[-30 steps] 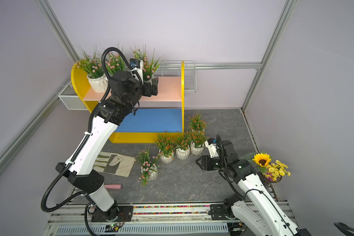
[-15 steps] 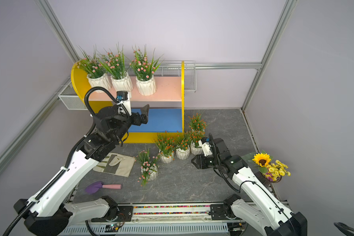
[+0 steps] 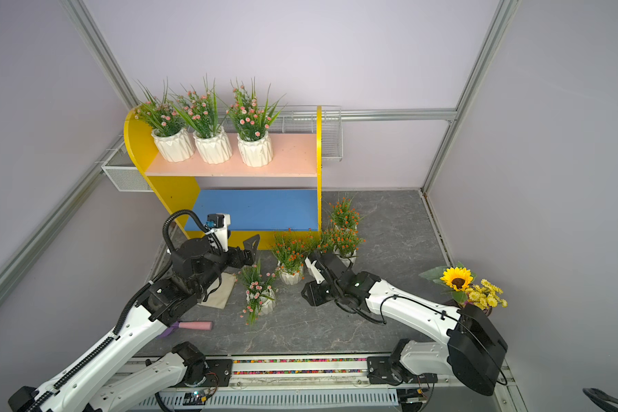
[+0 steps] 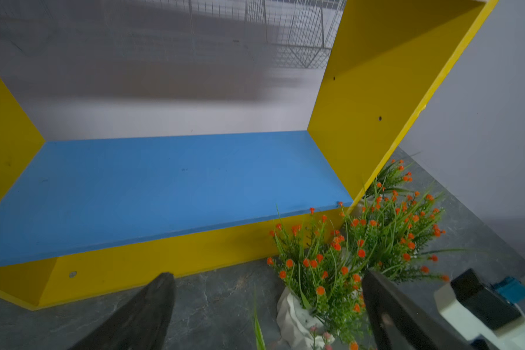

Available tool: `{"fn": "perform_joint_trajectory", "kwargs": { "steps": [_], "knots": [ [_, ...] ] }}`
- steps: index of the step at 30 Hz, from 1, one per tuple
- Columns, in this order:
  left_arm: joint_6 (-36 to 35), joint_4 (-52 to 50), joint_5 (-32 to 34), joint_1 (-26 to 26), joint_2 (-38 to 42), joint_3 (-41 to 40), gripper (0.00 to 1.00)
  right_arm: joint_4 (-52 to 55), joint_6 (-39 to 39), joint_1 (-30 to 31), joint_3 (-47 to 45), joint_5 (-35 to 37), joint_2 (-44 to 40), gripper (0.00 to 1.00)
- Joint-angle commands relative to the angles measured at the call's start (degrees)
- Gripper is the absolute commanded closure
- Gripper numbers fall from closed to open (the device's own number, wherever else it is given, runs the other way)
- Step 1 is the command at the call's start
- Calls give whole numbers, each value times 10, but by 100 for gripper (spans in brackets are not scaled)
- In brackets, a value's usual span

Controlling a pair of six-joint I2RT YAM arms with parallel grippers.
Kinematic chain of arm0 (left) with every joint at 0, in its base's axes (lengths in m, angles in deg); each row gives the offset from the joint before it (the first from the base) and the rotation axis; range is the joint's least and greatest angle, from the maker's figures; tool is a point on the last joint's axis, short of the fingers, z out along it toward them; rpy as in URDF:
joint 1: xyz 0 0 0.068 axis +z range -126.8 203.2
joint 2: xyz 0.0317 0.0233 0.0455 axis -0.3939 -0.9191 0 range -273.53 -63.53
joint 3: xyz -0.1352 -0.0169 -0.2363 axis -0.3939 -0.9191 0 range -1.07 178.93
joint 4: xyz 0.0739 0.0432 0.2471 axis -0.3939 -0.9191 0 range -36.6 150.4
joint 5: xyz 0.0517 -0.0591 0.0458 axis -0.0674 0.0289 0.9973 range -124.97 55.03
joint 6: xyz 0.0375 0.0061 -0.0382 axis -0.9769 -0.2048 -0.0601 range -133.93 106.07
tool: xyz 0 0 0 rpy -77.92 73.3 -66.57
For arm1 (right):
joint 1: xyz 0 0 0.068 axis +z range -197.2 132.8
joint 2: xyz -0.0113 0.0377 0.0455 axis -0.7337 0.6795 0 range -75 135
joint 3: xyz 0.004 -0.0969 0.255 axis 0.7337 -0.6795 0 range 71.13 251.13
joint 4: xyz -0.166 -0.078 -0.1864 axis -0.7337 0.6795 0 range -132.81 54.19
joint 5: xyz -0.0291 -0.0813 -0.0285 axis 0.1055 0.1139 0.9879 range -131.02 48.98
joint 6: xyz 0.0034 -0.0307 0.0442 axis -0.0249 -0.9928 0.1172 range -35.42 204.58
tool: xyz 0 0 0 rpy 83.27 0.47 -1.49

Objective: Place the baby's breath potted plants on the rack by color
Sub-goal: Pick up the baby's breath potted plant from the center of the board.

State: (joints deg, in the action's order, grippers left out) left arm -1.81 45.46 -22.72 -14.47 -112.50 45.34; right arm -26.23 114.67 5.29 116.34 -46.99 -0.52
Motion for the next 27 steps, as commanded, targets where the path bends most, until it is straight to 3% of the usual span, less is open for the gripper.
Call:
{"fn": "perform_joint_trajectory", "kwargs": {
  "steps": [1,16,27],
  "knots": [
    [27,11,-17,-2,23,-13,1,-59,31,29,18,43,31,56],
    [12,-31,4,-2,54,-18,0,-84,6,68,155,43,194,64],
    [5,-41,16,-3,81,-19,0,-61,-7,83,213,44,261,66]
  ]
}}
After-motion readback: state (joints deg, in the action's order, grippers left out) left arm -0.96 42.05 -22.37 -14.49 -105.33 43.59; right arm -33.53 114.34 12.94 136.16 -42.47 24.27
